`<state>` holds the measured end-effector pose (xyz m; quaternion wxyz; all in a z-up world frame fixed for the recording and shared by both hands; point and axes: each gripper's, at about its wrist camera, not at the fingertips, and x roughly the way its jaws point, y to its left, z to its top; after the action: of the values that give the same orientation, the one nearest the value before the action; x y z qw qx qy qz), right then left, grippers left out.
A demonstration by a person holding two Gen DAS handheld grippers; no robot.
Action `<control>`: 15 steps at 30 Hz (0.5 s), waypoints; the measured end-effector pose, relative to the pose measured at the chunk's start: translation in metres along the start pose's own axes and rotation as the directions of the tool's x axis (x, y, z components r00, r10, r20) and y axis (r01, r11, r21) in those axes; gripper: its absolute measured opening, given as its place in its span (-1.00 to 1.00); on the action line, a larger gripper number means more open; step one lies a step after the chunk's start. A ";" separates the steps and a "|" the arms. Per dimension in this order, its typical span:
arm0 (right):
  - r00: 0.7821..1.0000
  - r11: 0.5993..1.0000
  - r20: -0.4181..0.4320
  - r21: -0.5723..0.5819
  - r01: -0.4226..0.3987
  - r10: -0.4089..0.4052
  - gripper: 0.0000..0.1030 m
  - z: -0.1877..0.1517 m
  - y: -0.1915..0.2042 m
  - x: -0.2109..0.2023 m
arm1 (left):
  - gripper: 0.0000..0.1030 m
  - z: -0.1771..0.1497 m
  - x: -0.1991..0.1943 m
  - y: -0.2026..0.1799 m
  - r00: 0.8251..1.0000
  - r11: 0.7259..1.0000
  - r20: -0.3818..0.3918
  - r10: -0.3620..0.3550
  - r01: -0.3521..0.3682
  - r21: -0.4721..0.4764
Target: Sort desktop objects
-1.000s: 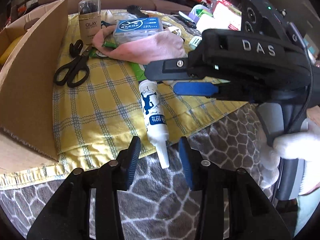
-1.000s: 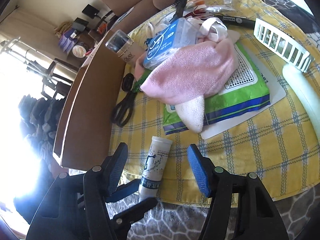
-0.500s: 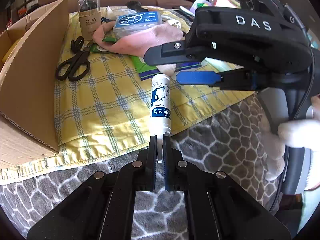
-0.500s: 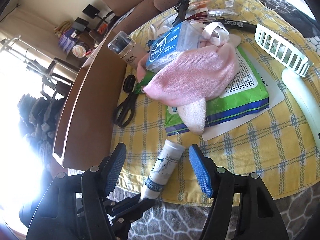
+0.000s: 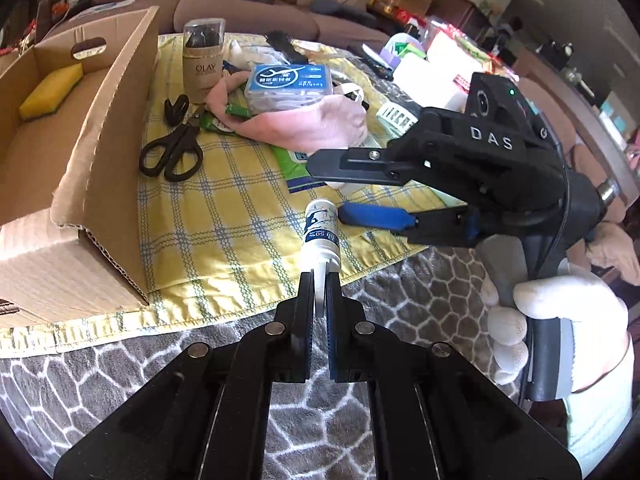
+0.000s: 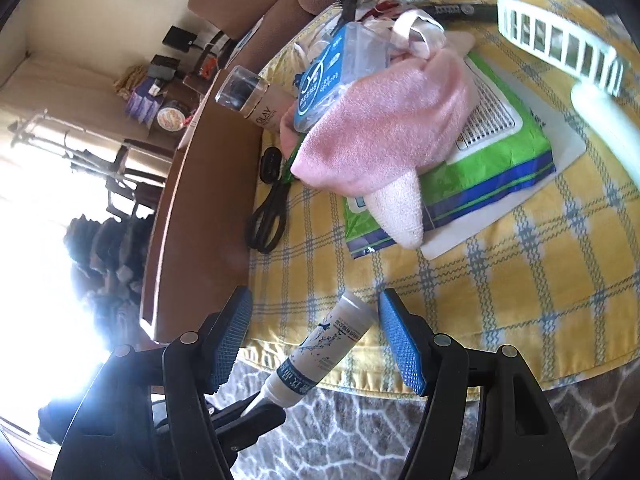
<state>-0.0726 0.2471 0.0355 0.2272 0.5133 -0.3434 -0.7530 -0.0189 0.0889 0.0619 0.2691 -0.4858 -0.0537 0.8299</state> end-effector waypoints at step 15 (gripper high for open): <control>0.976 0.959 0.022 0.182 -0.216 0.216 -0.20 -0.017 -0.031 0.002 | -0.90 -0.006 -0.005 0.001 0.999 0.999 -0.014 -0.035 0.035 -0.010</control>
<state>-0.0577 0.2613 0.0071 0.2594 0.4909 -0.4653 -0.6893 -0.0123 0.0851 0.0622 0.2816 -0.4920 -0.0646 0.8213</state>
